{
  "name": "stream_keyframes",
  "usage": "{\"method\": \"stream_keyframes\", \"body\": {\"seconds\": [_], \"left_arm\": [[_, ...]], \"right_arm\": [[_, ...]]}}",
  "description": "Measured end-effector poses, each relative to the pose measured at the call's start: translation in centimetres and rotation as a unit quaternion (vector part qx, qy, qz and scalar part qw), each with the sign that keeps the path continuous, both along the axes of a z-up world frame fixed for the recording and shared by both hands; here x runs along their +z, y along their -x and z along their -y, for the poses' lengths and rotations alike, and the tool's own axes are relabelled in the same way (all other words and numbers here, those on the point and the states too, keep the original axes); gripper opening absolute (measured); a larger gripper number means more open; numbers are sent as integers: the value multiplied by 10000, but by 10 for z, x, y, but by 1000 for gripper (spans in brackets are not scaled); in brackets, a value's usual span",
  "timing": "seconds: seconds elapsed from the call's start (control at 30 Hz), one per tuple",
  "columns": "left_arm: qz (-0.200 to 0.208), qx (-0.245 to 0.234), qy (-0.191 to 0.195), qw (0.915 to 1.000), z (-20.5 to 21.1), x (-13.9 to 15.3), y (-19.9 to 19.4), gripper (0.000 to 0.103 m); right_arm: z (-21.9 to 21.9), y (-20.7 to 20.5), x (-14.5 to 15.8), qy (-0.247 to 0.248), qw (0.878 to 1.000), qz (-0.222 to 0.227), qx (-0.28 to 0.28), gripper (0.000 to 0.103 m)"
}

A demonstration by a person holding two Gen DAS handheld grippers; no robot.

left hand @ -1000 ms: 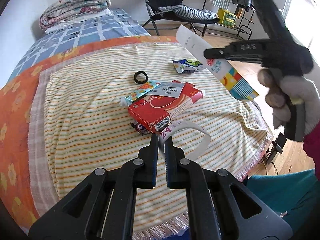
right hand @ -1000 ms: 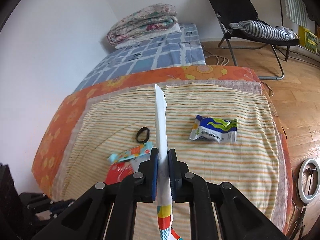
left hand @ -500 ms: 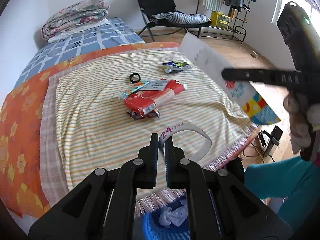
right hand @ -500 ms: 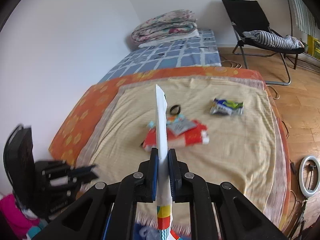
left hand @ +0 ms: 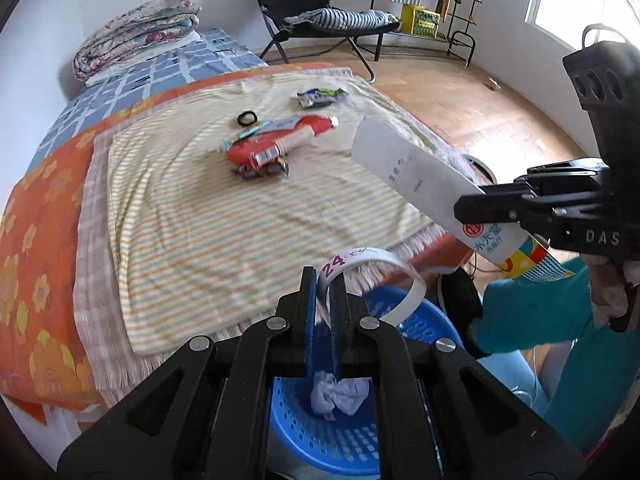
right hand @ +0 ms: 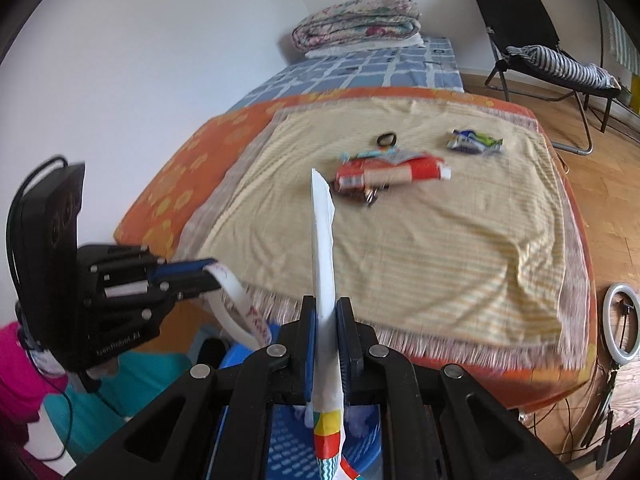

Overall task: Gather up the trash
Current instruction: 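Carry the strip and tube to the blue basket and release both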

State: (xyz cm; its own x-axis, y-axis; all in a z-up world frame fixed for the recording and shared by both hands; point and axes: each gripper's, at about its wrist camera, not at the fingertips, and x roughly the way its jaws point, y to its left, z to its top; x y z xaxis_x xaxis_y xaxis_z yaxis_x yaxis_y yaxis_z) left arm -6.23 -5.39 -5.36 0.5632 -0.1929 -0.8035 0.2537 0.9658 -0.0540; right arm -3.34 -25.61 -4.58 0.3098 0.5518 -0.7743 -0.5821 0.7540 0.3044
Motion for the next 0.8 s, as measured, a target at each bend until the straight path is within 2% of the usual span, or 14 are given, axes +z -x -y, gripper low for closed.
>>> {"method": "stream_keyframes", "body": {"seconds": [0.23, 0.5, 0.8], "left_arm": [[-276, 6, -104, 9996, -4, -25, 17, 4], [-641, 48, -134, 9978, -10, -52, 34, 4], [-899, -88, -269, 9955, -2, -73, 44, 4]], "right_arm": [[-9, 36, -31, 151, 9988, -319, 329, 9], [-18, 56, -66, 354, 9960, -689, 437, 10], [-26, 68, -87, 683, 9933, -747, 563, 10]]}}
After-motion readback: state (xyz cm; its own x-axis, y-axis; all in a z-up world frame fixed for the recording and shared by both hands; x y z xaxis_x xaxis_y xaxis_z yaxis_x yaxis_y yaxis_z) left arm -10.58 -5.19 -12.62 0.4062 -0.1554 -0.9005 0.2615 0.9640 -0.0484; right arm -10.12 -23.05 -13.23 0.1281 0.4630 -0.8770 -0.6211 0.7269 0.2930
